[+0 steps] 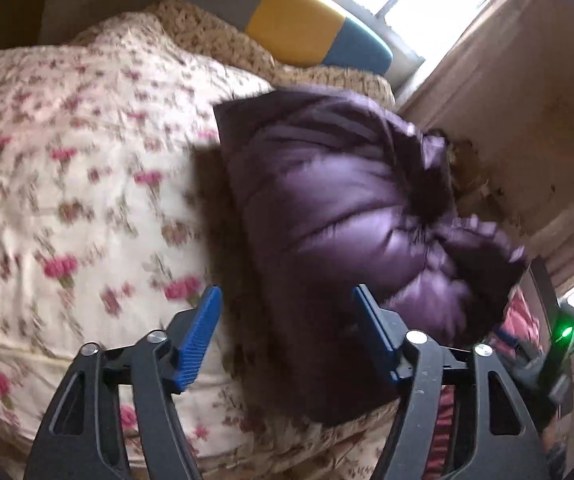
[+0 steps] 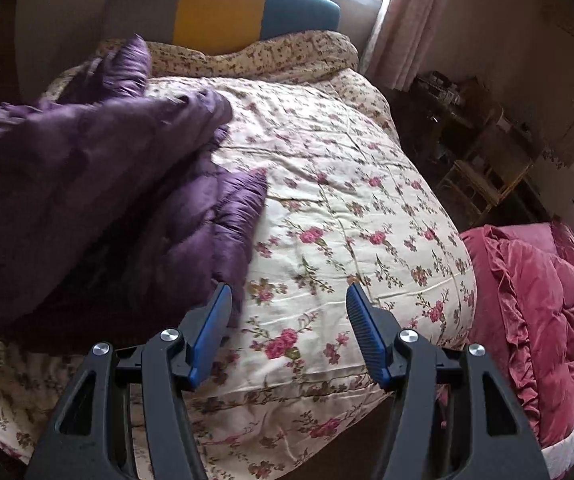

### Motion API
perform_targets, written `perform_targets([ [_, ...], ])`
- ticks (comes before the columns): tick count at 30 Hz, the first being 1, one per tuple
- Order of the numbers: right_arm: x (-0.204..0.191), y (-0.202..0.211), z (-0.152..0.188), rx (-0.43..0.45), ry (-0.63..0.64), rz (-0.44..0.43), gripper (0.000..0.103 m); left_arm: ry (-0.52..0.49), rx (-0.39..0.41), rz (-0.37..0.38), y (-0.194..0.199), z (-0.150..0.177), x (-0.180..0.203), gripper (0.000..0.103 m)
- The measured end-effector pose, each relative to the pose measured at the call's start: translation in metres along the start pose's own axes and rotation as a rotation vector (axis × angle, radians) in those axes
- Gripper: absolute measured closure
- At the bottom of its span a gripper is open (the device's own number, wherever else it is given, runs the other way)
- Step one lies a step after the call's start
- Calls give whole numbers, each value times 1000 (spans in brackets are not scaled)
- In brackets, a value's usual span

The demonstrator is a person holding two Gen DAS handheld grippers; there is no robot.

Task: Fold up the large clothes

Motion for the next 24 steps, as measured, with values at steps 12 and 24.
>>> perform_targets([
  [12, -23, 18, 0, 18, 29, -24, 43, -72, -9, 22, -15, 25, 26, 50],
  [24, -36, 35, -3, 30, 10, -73, 43, -200, -9, 8, -29, 31, 46, 53],
])
Point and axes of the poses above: each gripper's, at about its wrist camera, not at the fingertips, and y roughly against the way its jaws point, x to its right, z to its underside, the point moved 9 cm from there along -y, roughly the way its jaws point, and after that the axes turned 8 degrees about -z, right-handed, at the moved point
